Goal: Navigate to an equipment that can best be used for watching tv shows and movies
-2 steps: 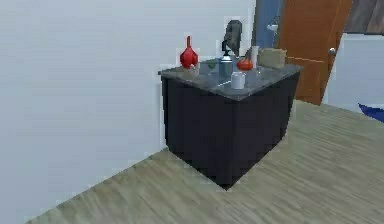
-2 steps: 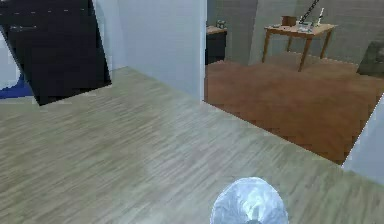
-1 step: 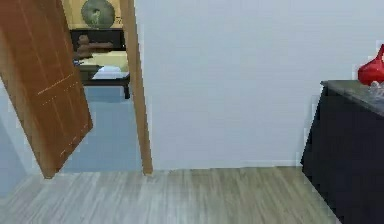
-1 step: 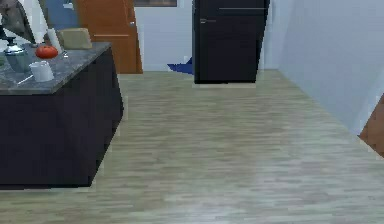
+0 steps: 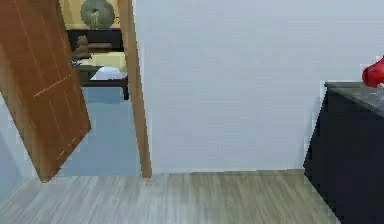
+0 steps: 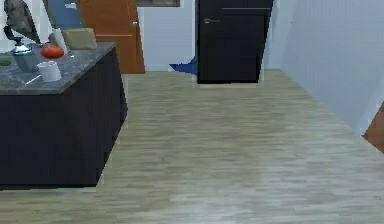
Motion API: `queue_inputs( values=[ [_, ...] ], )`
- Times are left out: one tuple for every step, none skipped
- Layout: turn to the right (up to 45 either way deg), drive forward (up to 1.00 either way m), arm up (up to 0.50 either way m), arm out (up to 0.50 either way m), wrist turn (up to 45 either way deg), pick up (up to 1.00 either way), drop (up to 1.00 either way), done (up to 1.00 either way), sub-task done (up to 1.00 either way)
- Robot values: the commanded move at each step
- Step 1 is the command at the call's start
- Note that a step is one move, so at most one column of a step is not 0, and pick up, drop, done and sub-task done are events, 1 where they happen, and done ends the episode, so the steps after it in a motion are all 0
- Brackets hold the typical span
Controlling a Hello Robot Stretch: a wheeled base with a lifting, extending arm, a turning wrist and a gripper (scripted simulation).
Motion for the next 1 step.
queue_inputs(
  values=[
    [45.0,0.0,0.0,0.0,0.0,0.0,0.0,0.0,0.0]
  ],
)
